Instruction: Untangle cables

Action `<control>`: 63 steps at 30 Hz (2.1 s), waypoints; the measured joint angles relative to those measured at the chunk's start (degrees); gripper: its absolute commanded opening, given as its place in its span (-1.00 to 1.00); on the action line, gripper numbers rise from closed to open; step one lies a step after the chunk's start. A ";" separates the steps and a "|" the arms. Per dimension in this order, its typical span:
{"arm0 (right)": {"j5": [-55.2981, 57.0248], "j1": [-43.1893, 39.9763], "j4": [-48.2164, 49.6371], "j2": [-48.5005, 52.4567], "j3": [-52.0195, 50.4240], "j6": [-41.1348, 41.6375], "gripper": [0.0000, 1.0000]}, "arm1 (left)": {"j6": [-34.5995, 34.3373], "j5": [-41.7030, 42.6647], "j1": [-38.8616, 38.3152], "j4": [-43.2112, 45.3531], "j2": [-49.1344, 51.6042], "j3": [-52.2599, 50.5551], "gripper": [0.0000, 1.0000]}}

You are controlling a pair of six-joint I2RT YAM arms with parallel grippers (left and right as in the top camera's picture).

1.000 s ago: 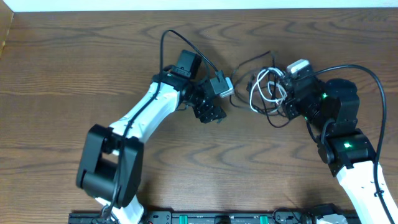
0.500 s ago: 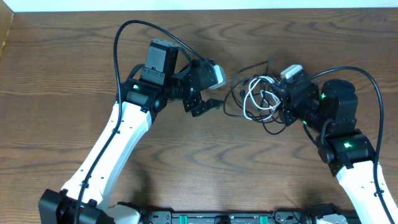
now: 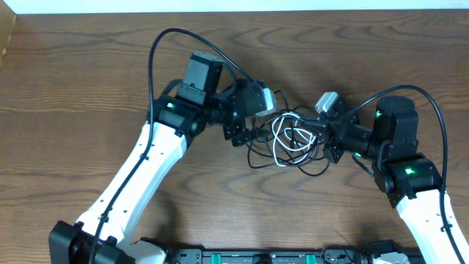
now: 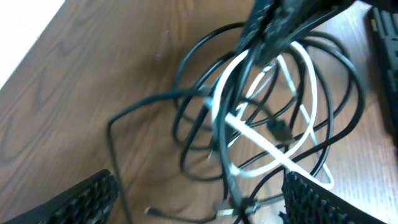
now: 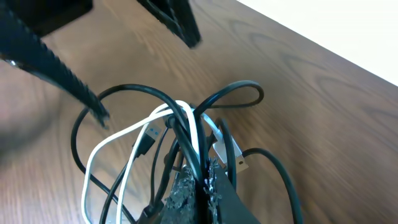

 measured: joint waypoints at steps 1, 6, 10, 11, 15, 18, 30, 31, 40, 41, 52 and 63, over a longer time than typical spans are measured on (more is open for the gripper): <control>-0.37 0.00 -0.04 0.00 0.00 -0.22 -0.98 | 0.00 0.00 -0.57 -0.02 0.00 0.00 0.69; -1.46 0.00 -0.04 0.00 0.00 -0.61 -0.98 | 0.00 0.00 -3.98 -0.04 0.00 0.00 0.70; -2.45 0.00 -0.02 0.00 0.00 -0.72 -0.99 | 0.00 0.04 -5.07 -0.09 0.00 0.00 0.69; -2.60 0.02 -0.04 0.00 0.00 -0.74 -0.98 | 0.00 0.07 -5.07 -0.09 0.00 0.00 0.69; -3.17 0.02 -0.04 0.00 0.00 -0.74 -0.98 | 0.00 0.04 -5.07 -0.11 0.00 0.00 0.68; -3.34 0.00 -0.02 0.00 0.00 -0.74 -0.98 | 0.00 0.04 -5.07 -0.17 0.00 0.00 0.67; -3.56 0.02 0.83 0.00 0.00 -0.55 -0.98 | 0.00 0.20 -5.07 -1.44 1.46 0.00 0.68; -3.56 0.02 0.87 0.00 0.00 -0.52 -0.98 | 0.02 0.20 -5.07 -1.44 1.68 0.00 0.67; -3.56 0.02 1.16 0.00 0.00 -0.52 -0.98 | 0.02 0.20 -5.07 -1.44 2.27 0.00 0.66; -3.54 0.02 1.22 0.00 0.00 -0.52 -0.98 | 0.02 0.20 -5.07 -1.44 2.27 0.00 0.61; -4.07 0.02 1.11 0.00 0.00 -0.52 -0.98 | 3.30 -0.48 -4.68 -2.54 2.27 0.00 -0.85; 0.55 0.24 1.03 0.00 0.00 -0.09 -0.18 | 3.41 -0.50 -4.74 -3.21 2.27 0.00 -0.85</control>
